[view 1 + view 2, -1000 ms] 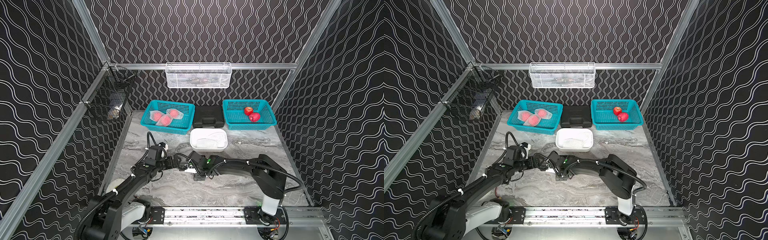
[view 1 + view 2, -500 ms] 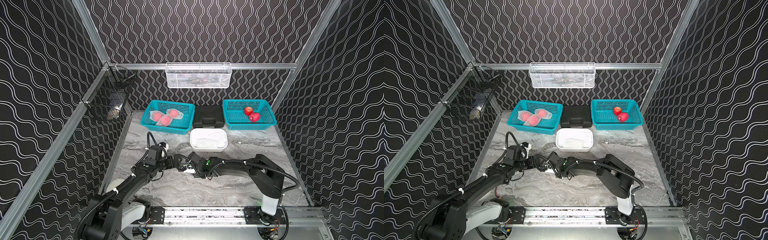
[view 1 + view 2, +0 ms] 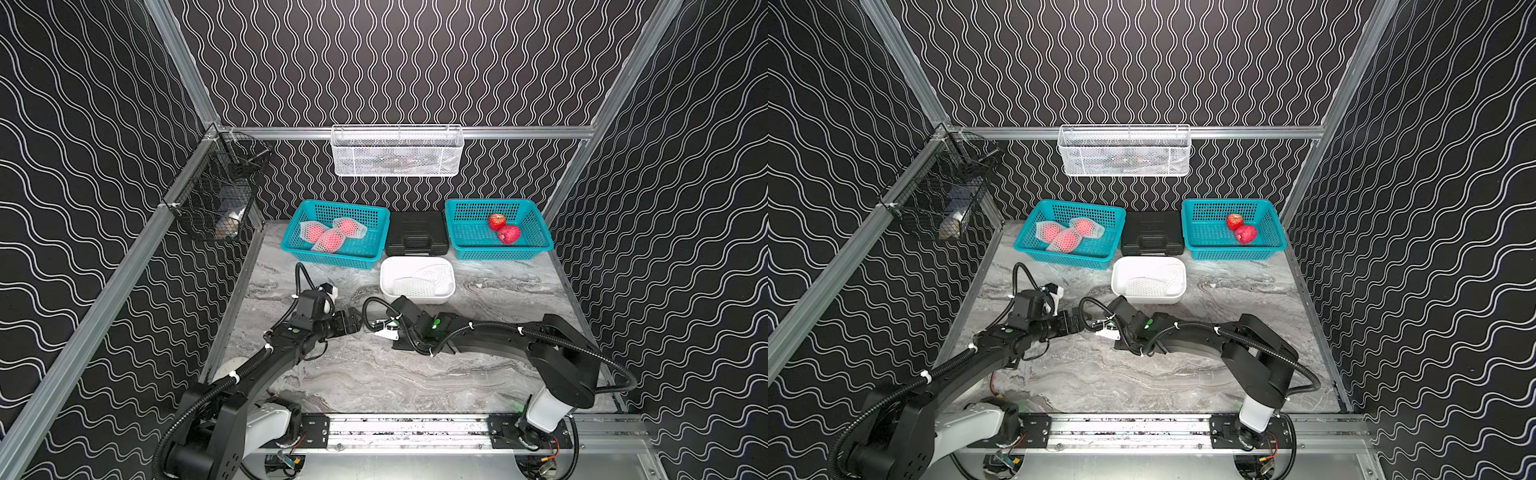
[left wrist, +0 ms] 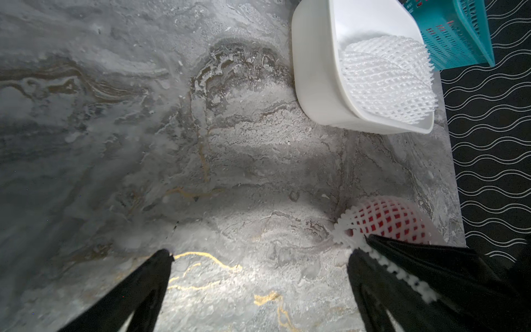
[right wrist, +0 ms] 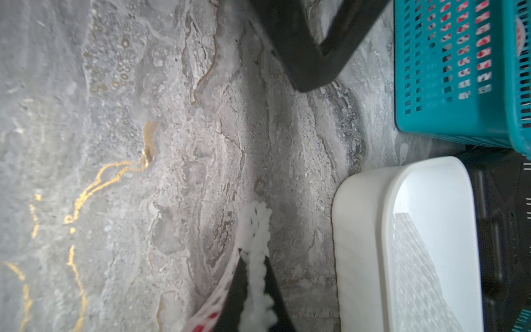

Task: Remove foam nets from apples
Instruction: Remove the foam net from the apple.

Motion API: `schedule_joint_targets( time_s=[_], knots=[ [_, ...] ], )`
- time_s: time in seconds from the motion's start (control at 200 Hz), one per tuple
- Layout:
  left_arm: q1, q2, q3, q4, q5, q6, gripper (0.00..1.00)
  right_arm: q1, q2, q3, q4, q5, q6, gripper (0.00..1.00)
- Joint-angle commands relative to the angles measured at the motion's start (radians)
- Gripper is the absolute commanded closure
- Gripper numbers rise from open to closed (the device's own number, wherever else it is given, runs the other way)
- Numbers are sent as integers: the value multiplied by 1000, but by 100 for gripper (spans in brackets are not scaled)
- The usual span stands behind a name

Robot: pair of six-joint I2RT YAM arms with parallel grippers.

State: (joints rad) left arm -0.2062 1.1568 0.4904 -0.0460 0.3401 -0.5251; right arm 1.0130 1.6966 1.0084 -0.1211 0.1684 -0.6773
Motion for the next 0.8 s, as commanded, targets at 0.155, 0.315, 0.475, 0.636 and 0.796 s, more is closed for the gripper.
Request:
schedule_joint_targets(
  time_s=[0.155,0.315,0.475,0.636,0.796],
  knots=[
    [-6,10,14,50,-2,-9,1,-66,-95,-169,330,-143,153,100],
    [-58,32,37,62,-33,11,1,-80,-158,-280,494,-141,213,100],
    [-128,61,45,104,-66,13,1,-117,-231,-395,646,-149,271,100],
    [-183,118,81,136,-80,27,1,-152,-263,-418,689,-204,309,100],
    [-202,116,88,177,-114,15,1,-204,-313,-388,671,-306,383,100]
  ],
)
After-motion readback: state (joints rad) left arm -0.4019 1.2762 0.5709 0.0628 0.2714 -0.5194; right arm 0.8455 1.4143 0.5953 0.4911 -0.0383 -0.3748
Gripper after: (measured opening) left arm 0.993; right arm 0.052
